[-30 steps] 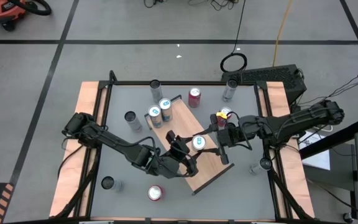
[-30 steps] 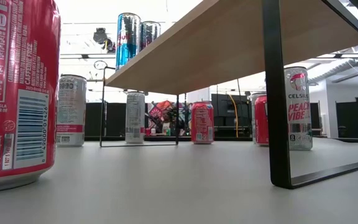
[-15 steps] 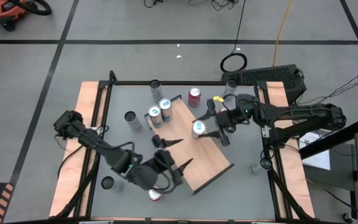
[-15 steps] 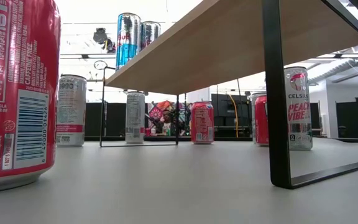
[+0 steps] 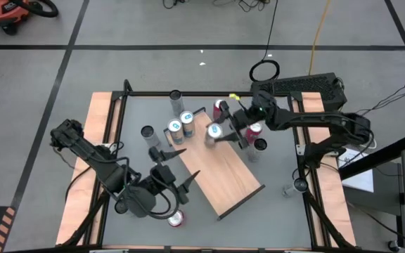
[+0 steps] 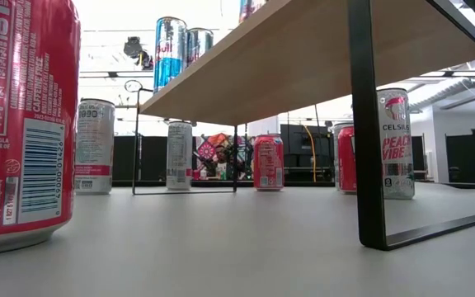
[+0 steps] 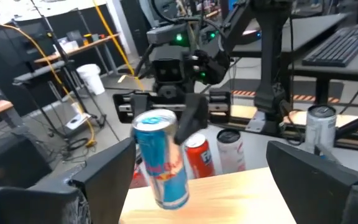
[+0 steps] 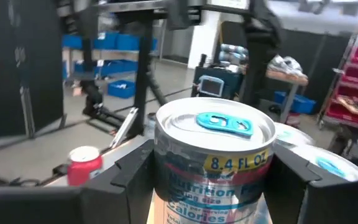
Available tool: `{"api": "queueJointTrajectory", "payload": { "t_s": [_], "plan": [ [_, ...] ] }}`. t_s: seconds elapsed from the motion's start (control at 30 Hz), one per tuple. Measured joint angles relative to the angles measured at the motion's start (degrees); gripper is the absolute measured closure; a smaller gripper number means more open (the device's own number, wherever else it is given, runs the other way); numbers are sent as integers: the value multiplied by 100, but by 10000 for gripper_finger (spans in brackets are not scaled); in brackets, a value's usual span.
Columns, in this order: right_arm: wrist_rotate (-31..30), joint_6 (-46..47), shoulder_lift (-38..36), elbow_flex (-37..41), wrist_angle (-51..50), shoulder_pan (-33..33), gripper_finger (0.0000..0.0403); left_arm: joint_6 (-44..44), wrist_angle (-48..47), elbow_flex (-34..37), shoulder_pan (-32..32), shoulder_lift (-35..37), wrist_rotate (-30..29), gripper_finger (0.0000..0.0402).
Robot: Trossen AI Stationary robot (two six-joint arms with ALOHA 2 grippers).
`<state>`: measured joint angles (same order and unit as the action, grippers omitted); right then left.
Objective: Place canned beverage on shelf
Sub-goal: Put the silver soda can on the shelf aligned with the other silver soda cans
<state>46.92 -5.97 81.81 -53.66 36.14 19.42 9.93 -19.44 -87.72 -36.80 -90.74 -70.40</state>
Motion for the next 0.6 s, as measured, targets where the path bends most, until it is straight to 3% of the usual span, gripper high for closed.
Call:
{"api": "queueJointTrajectory", "payload": {
  "t_s": [0.27, 0.6],
  "plan": [
    [746, 358, 814, -1063, -531, 392, 196, 20, -237, 2, 7, 7, -84, 45],
    [734, -13, 1074, -1229, -946, 606, 196, 331, -433, 9, -82, 7, -86, 45]
  ]
}}
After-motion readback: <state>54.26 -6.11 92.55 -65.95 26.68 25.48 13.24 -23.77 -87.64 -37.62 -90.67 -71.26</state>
